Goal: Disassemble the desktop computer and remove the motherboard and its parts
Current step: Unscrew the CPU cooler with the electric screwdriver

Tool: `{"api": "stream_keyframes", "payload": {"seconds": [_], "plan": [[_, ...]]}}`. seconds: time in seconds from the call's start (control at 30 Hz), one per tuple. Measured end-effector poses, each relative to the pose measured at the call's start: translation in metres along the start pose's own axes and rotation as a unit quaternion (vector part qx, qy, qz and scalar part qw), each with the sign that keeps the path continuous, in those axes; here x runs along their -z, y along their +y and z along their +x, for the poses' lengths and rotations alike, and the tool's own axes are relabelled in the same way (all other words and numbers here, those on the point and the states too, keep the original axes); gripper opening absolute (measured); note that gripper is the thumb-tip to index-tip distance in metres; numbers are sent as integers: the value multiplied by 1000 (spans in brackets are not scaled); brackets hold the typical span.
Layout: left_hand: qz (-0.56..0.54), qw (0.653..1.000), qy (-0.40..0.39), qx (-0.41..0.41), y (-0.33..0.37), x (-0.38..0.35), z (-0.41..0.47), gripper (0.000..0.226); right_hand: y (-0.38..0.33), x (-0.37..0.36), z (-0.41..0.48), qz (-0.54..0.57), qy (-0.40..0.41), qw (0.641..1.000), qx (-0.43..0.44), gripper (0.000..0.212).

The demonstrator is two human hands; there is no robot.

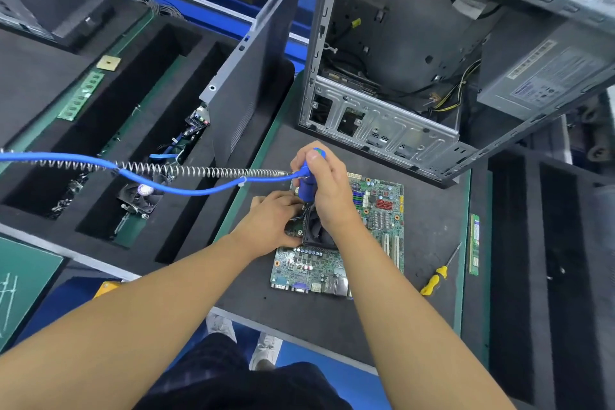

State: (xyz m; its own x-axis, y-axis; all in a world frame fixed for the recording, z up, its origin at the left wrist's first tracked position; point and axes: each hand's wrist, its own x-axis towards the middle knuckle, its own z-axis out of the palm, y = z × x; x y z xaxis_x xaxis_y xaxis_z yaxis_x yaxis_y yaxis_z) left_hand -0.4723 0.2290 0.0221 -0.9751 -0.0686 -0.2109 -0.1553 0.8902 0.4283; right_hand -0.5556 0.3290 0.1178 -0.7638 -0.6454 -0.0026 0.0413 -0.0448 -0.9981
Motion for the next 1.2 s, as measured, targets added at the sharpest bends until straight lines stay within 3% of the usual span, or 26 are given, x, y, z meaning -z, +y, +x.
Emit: {"api": "stream_keyframes", "payload": {"seconds": [0.3,0.7,0.9,1.2], "plan": [[-16,1000,-5,13,0,0,2,66,4,9,5,-9,-11,1000,16,24],[0,1000,-10,7,-1,1,0,71,6,12,10,22,-40,999,11,25],[22,1000,8,-17,1,1,-2,38,5,8,7,10,-34,999,21,22],[37,999,-32,-8,0,-2,1,59,1,19,11,16,-37,998,40,23]]}}
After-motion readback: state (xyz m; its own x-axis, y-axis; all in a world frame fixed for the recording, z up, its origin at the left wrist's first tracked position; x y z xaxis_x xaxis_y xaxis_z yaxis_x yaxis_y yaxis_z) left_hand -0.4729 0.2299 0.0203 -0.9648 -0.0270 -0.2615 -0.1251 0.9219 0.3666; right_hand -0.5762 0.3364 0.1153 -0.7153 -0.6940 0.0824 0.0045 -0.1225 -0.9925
